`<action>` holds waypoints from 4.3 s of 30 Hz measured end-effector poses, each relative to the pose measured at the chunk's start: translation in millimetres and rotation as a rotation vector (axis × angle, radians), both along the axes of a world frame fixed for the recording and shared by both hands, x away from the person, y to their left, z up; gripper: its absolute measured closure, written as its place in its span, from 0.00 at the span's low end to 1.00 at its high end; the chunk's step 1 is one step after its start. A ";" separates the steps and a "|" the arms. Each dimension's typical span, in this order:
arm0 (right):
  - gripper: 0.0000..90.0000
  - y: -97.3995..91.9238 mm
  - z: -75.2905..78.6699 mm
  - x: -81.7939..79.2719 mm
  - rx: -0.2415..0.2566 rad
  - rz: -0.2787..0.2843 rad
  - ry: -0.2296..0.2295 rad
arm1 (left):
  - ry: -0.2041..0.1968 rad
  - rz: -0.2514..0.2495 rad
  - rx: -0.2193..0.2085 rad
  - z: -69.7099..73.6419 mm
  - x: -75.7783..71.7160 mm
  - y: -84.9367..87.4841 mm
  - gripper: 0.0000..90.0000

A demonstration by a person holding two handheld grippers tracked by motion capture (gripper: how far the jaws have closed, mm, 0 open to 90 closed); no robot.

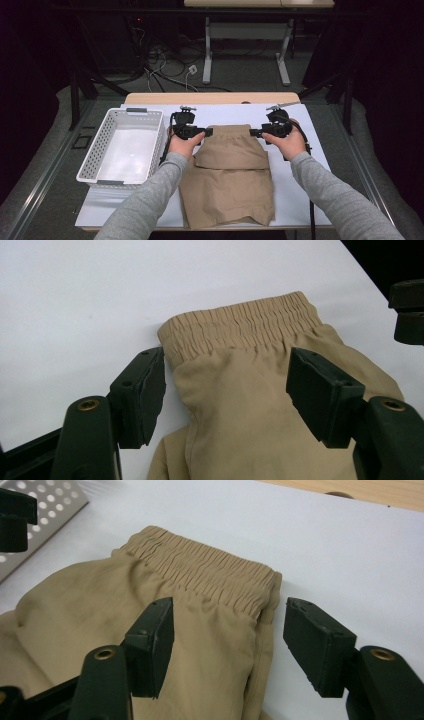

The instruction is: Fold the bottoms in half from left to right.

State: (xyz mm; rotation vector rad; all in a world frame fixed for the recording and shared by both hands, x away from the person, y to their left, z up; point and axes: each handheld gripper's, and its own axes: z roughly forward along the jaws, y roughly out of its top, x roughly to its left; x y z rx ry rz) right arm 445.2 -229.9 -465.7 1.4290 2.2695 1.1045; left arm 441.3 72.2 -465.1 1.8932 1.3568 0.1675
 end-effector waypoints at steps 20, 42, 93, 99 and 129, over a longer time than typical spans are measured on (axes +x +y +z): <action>0.39 16.2 -33.3 41.3 -0.039 -0.095 0.049 | 0.040 0.075 0.054 -33.0 39.6 -13.1 0.34; 0.40 15.8 -61.3 55.6 -0.046 -0.153 0.151 | 0.096 0.085 0.035 -69.6 54.1 -16.9 0.32; 0.80 16.2 -71.7 53.2 0.036 -0.116 0.194 | 0.166 -0.003 -0.050 -79.1 58.9 -14.7 0.66; 0.81 16.9 -63.6 51.3 0.037 -0.091 0.154 | 0.167 -0.006 -0.061 -74.3 58.3 -12.5 0.69; 0.80 4.3 -4.7 12.2 0.113 -0.001 0.052 | 0.057 -0.089 -0.061 -8.9 15.6 -7.7 0.70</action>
